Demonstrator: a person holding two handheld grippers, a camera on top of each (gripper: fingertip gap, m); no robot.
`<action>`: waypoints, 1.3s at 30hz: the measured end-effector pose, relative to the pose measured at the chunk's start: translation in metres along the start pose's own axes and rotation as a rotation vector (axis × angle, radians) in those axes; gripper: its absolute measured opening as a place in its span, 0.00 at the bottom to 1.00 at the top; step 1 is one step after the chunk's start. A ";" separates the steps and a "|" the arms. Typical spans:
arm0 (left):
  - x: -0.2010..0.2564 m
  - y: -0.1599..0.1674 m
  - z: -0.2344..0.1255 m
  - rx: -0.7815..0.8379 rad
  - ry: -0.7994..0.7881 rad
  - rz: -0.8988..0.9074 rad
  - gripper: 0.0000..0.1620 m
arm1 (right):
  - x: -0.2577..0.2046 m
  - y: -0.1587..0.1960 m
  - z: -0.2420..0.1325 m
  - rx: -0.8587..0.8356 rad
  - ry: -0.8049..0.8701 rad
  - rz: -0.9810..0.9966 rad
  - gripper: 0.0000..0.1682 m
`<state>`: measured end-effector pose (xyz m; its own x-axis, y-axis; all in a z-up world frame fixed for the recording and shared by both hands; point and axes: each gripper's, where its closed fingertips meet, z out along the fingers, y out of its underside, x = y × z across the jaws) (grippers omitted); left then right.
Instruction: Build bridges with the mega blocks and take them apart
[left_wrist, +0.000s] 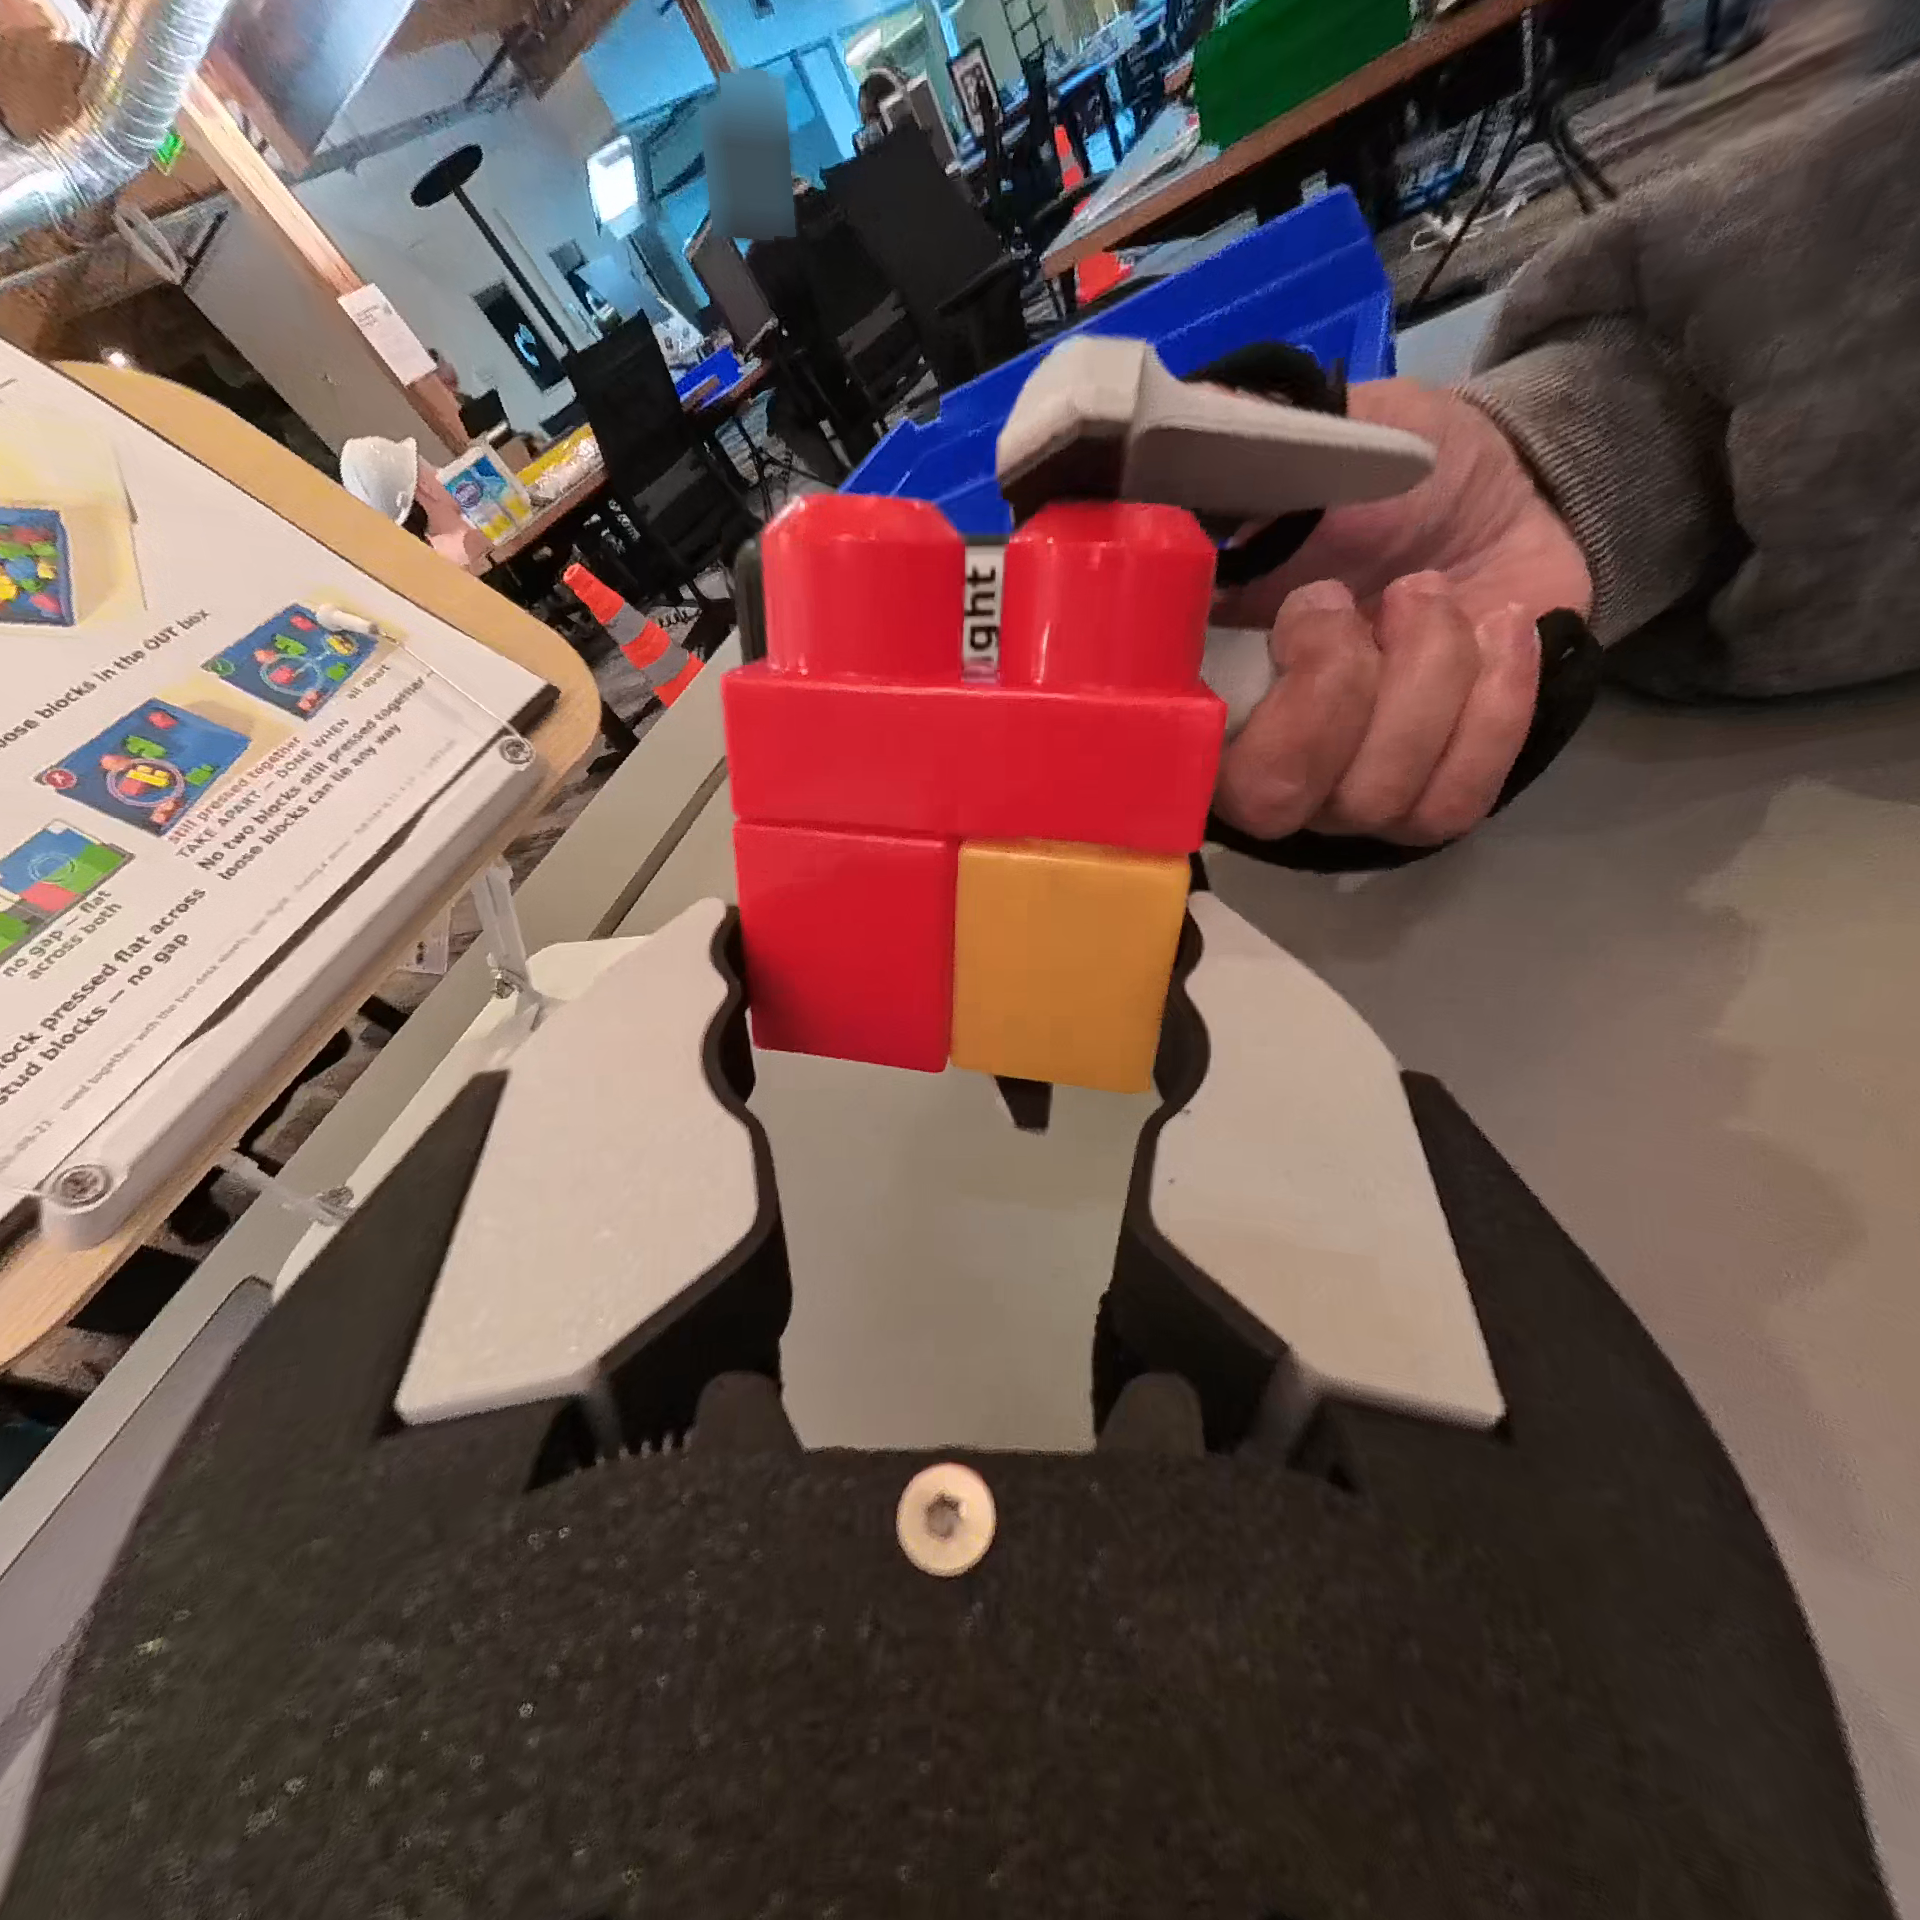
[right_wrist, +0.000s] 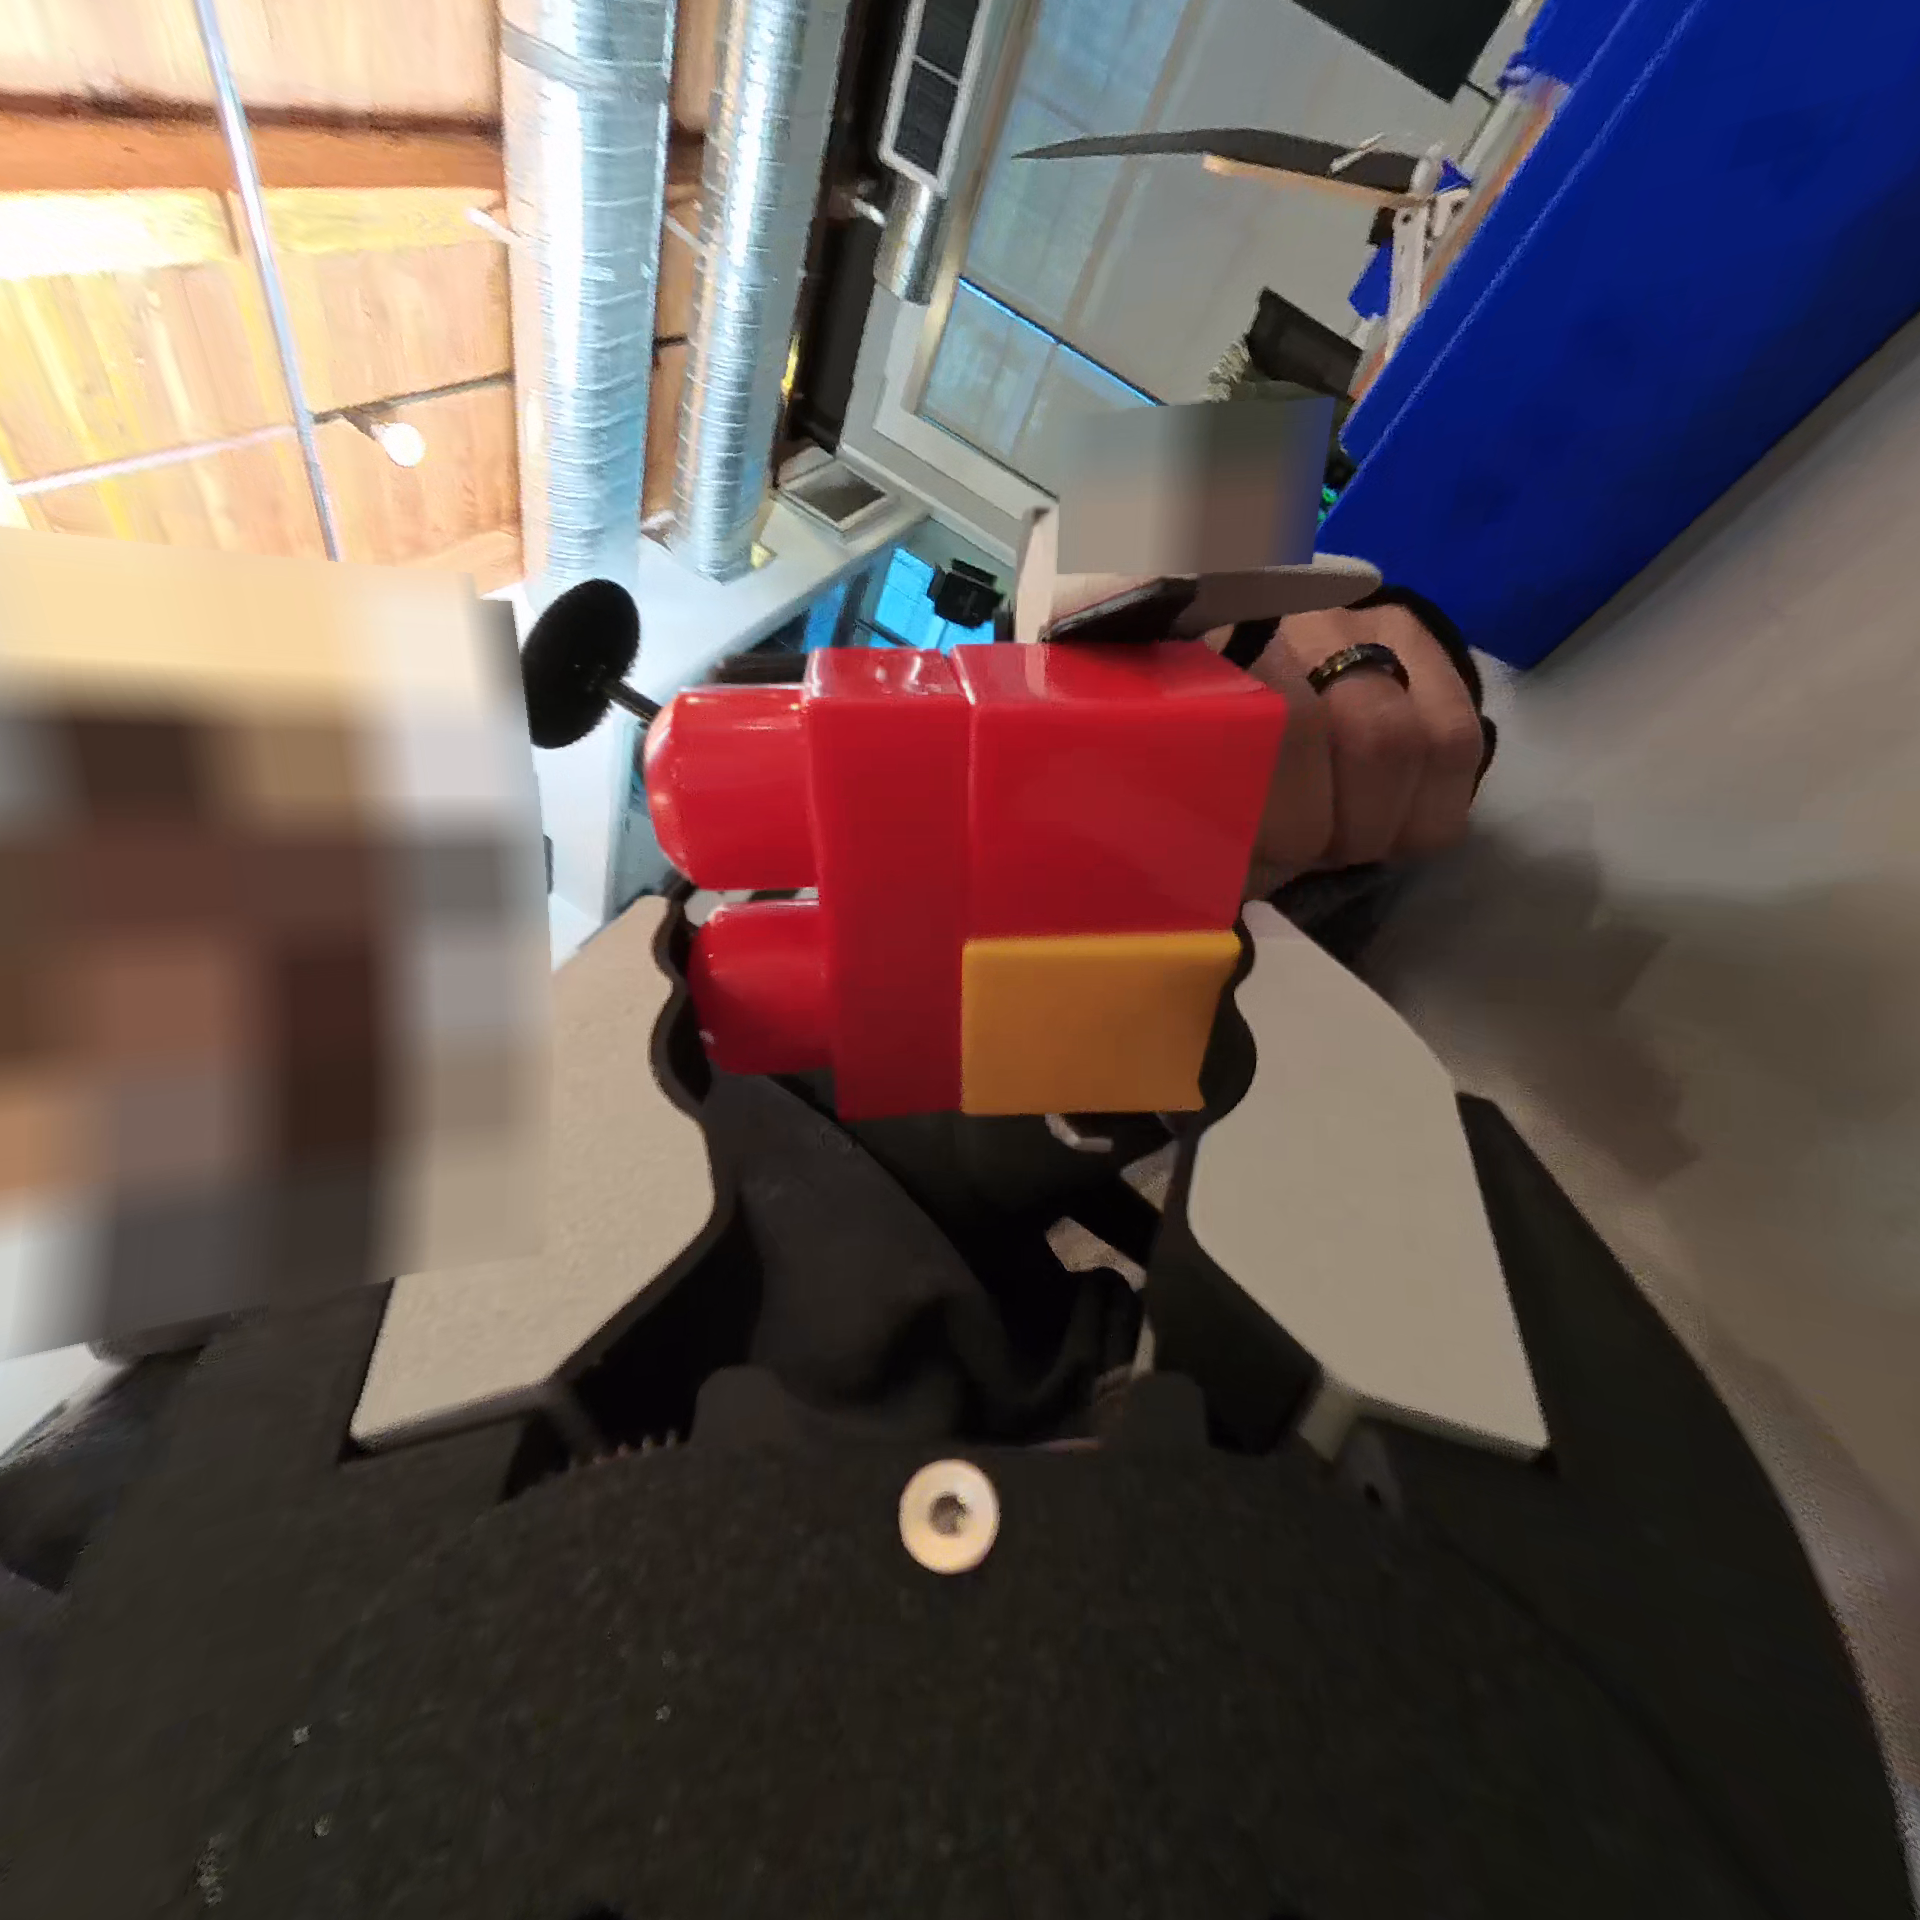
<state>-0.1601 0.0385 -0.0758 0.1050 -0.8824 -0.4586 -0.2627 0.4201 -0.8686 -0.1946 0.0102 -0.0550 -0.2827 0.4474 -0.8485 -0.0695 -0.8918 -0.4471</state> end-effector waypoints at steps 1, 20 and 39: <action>-0.001 -0.002 0.000 -0.001 -0.008 0.005 0.47 | -0.002 -0.001 0.000 0.014 -0.008 -0.010 0.58; 0.006 -0.006 -0.001 0.019 0.012 0.025 0.47 | -0.006 -0.010 0.005 0.022 -0.032 -0.054 0.57; 0.008 -0.008 -0.002 0.025 -0.011 0.072 0.47 | -0.011 -0.007 0.003 0.043 -0.032 -0.065 0.59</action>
<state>-0.1588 0.0274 -0.0726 0.0977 -0.8475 -0.5217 -0.2461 0.4874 -0.8378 -0.1936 0.0111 -0.0420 -0.3064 0.5023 -0.8085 -0.1291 -0.8635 -0.4876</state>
